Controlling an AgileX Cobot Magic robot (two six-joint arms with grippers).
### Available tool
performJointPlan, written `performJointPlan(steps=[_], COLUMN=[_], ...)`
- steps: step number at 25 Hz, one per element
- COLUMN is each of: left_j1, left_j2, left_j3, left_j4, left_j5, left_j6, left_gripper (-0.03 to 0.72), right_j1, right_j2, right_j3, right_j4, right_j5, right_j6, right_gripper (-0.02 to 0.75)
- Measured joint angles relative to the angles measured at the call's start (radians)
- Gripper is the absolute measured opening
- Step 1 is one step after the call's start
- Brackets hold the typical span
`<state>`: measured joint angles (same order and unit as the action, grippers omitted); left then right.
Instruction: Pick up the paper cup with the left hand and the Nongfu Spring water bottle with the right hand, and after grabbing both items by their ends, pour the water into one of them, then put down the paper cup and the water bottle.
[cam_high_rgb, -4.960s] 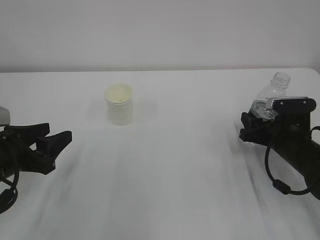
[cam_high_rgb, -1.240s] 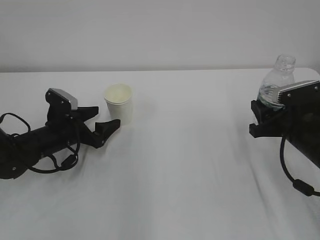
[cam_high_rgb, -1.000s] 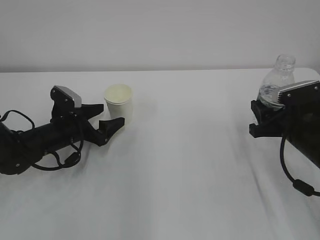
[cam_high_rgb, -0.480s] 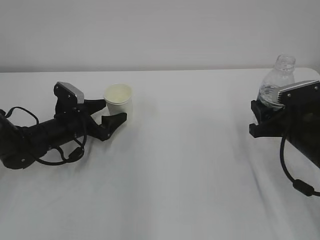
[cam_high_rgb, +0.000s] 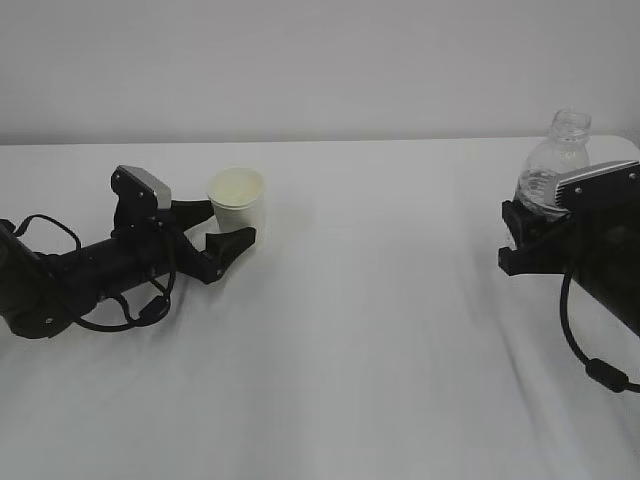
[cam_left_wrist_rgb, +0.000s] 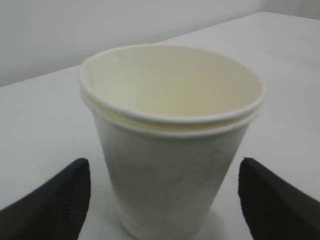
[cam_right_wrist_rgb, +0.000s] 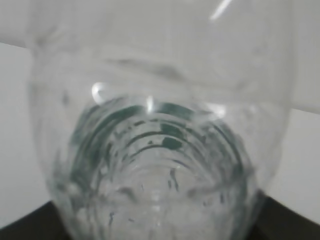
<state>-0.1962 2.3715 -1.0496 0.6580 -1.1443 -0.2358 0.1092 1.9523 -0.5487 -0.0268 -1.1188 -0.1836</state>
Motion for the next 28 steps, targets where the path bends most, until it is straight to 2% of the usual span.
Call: performJointPlan(steps=[17, 28], left_j1=[-0.003, -0.003], left_j2=[0.062, 0.069], left_j3=[-0.075, -0.080], left_j4=[0.001, 0.003], left_j5=[0.000, 0.000], left_j6=[-0.025, -0.025], left_gripper=[0.692, 0.692], right_j1=[0.000, 0.000], right_j2=[0.000, 0.000], right_j3=[0.000, 0.000], right_j4=[0.000, 0.000], right_j5=[0.000, 0.000], right_j6=[-0.002, -0.002], right_gripper=[0.428, 0.428])
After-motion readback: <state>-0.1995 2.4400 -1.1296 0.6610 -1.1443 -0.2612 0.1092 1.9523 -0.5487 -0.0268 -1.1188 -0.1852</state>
